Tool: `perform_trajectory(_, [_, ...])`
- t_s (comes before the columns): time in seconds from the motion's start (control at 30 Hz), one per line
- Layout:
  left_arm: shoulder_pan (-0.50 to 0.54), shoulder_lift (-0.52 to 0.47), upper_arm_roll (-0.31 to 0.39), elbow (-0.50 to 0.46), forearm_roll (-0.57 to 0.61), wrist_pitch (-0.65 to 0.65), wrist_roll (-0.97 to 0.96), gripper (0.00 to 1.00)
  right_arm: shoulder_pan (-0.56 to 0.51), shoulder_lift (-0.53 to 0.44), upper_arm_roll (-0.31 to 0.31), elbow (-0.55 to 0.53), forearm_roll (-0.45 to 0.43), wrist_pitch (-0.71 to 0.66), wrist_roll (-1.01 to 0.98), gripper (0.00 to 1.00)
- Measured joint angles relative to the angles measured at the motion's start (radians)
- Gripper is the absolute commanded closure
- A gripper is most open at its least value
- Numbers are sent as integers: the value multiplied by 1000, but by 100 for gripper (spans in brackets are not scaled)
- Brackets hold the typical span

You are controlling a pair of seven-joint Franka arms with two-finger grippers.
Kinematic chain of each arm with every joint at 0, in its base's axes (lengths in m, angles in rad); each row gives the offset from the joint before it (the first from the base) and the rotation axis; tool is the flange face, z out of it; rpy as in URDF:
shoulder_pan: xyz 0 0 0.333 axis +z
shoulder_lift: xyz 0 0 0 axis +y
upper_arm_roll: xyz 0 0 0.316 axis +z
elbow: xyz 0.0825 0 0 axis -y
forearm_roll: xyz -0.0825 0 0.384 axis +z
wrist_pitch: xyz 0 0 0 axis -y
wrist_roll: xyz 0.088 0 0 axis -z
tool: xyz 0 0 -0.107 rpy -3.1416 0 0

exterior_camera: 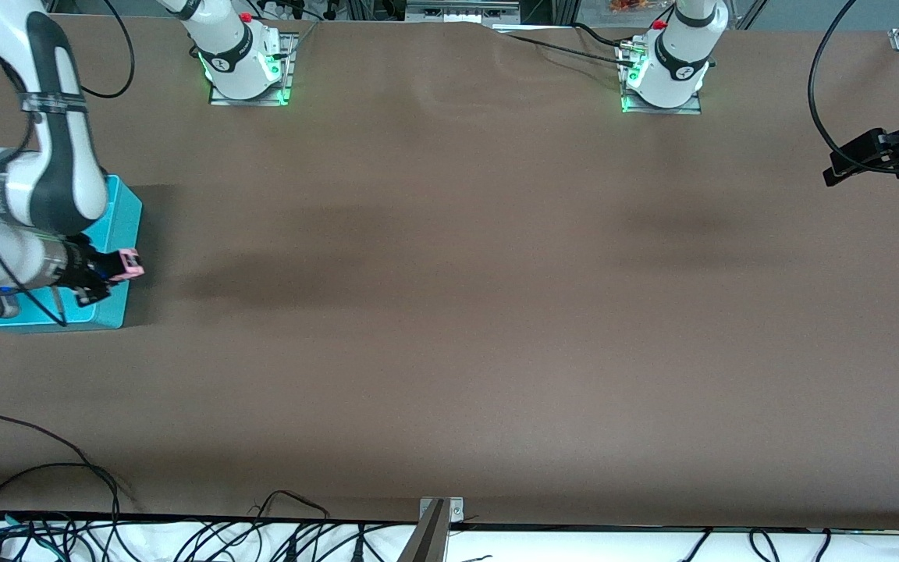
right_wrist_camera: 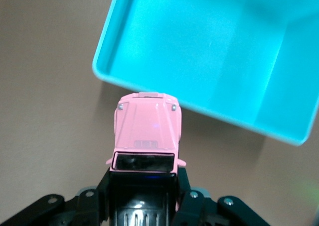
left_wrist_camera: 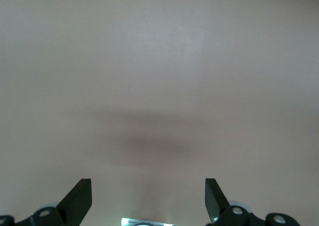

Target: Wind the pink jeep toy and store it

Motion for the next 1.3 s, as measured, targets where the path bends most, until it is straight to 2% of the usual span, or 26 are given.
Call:
perform_trajectory(0.27, [0,0,0,0,0,0,0,0,-14,-3,-131,20,-1,-55,-331,83])
perform_trajectory(0.4, [0,0,0,0,0,0,0,0,-29,-2,-170,19,-1,-56,-454,83])
perform_trajectory(0.53, [0,0,0,0,0,0,0,0,-64,4,-177,11,7,-55,-533,85])
perform_trajectory(0.7, [0,0,0,0,0,0,0,0,-116,25,-179,-27,67,-22,-608,85])
perform_trajectory(1.0, [0,0,0,0,0,0,0,0,-207,88,-180,-168,224,208,-775,85])
perform_trajectory(1.2, [0,0,0,0,0,0,0,0,-223,138,-179,-222,289,321,-843,81])
perform_trajectory(1.27, [0,0,0,0,0,0,0,0,-227,154,-179,-225,323,338,-860,78])
perform_trajectory(1.3, [0,0,0,0,0,0,0,0,-229,160,-179,-225,341,347,-867,74])
